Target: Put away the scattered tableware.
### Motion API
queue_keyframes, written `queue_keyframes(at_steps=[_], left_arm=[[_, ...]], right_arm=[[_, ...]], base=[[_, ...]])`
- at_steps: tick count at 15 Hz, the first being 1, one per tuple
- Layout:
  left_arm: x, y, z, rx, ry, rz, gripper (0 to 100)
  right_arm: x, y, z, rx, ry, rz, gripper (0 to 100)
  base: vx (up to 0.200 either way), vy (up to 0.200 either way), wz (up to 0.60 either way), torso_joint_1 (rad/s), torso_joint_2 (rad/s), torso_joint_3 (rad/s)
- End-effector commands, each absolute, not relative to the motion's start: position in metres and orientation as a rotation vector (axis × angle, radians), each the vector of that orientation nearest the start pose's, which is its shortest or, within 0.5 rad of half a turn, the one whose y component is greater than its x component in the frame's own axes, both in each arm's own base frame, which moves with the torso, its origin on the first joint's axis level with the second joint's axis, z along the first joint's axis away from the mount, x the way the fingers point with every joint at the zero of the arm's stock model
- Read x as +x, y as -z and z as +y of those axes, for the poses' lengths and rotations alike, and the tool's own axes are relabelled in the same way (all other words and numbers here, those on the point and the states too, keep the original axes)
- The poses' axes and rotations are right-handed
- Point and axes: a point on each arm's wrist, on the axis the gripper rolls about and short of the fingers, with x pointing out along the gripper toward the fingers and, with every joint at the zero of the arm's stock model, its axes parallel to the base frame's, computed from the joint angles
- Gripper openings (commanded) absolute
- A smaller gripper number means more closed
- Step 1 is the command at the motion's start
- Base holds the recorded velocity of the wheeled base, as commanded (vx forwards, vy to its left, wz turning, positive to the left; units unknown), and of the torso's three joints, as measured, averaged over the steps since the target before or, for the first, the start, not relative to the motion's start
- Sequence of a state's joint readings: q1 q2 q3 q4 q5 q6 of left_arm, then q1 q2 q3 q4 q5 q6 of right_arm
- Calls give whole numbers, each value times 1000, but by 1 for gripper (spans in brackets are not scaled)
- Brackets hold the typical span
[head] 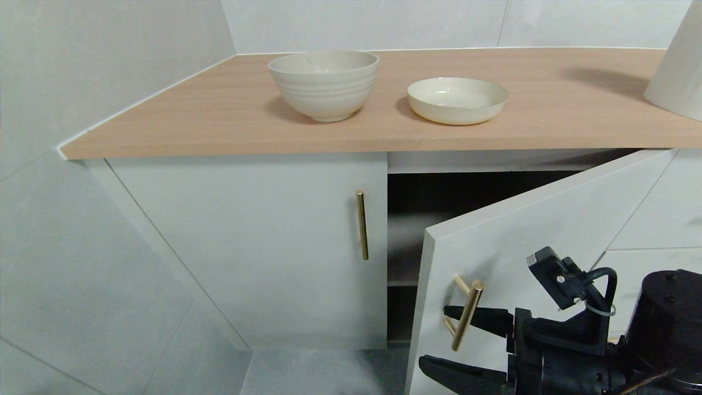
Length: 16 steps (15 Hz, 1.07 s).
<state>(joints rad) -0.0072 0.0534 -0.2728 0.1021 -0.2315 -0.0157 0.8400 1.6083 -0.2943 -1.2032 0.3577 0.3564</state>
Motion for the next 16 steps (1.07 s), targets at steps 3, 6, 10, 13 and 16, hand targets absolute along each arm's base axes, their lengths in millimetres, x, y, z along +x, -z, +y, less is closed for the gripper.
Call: queue_keyframes(at_steps=[3,6,10,13,16], left_arm=[[41,-249,-12,-92,539,165,100],[126,-250,-17,-115,563,230,100],[191,-217,-83,-300,832,346,100],[230,-198,-112,-317,872,302,100],[241,-176,-152,-296,903,314,100]], right_arm=[[147,-141,176,285,-1169,314,100],[149,-136,179,280,-1163,336,100],[146,-138,176,282,-1172,332,100],[136,-134,173,273,-1188,351,100],[135,-135,172,273,-1192,349,100]], base=[[0,0,0,0,0,0],[0,0,0,0,0,0],[0,0,0,0,0,0],[0,0,0,0,0,0],[0,0,0,0,0,0]])
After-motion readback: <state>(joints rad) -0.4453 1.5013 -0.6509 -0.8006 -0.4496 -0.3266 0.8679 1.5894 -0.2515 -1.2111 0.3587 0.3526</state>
